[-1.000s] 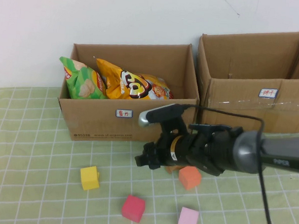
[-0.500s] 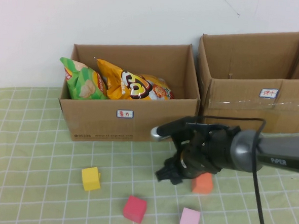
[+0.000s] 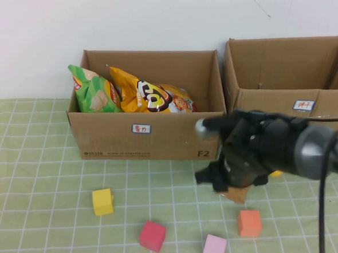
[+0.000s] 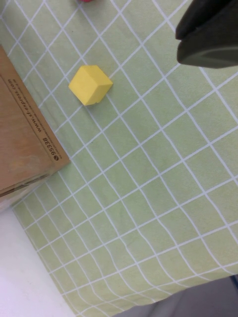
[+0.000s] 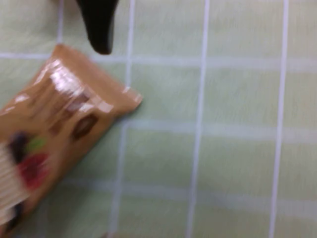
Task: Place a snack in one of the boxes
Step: Pick up the biscuit
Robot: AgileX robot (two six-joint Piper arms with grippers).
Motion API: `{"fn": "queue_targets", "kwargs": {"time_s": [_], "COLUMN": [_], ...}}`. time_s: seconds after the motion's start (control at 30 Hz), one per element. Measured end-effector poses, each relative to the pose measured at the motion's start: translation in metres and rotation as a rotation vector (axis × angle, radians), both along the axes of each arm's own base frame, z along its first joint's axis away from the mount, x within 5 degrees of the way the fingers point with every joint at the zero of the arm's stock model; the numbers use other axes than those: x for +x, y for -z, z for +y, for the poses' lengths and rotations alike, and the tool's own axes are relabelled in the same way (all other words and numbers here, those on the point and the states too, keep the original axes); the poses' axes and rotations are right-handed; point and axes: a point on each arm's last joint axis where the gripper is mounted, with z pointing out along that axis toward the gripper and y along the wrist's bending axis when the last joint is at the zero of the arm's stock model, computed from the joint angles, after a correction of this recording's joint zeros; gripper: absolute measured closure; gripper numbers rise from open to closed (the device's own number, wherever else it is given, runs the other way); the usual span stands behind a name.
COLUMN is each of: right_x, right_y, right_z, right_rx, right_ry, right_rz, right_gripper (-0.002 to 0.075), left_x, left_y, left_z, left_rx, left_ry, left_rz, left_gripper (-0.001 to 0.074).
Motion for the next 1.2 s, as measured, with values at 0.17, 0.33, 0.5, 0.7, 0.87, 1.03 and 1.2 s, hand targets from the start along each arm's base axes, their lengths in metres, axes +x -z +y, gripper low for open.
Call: {"fn": "queue_targets", "kwargs": {"time_s": [0.17, 0.33, 0.5, 0.7, 0.87, 1.03, 1.2], "right_x": [0.011, 0.025, 0.028, 0.035, 0.039, 0.043, 0.044], "right_y": [-0.007, 0.013, 0.025, 0.039, 0.043, 0.041, 0.040], "right_z": [-0.015, -0.022, -0.020, -0.030, -0.033, -0.027, -0.030], "right_rx": [0.087, 0.155, 0.185, 0.176, 0.179, 0.239, 0.204], "right_ry": [0.249, 0.353, 0.392, 0.485, 0.501, 0.460, 0.460], "right_rz": [-0.054, -0.055, -0.067, -0.067, -0.105, -0.131, -0.149], "right_gripper": [0.0319, 0.0319, 0.0318, 0.0318, 0.0318, 0.0318, 0.0318], "left_x": [0.000, 0.000, 0.000, 0.000, 0.000, 0.000, 0.000], "left_y": [0.000, 0.000, 0.000, 0.000, 0.000, 0.000, 0.000], "left_z": [0.000, 0.000, 0.000, 0.000, 0.000, 0.000, 0.000], "left_rx": [0.000, 0.000, 0.000, 0.000, 0.000, 0.000, 0.000], "left_ry": [0.000, 0.000, 0.000, 0.000, 0.000, 0.000, 0.000], "left_rz": [0.000, 0.000, 0.000, 0.000, 0.000, 0.000, 0.000], "left_gripper": [0.0736, 0.0736, 0.0736, 0.0736, 0.0736, 0.0736, 0.0736]}}
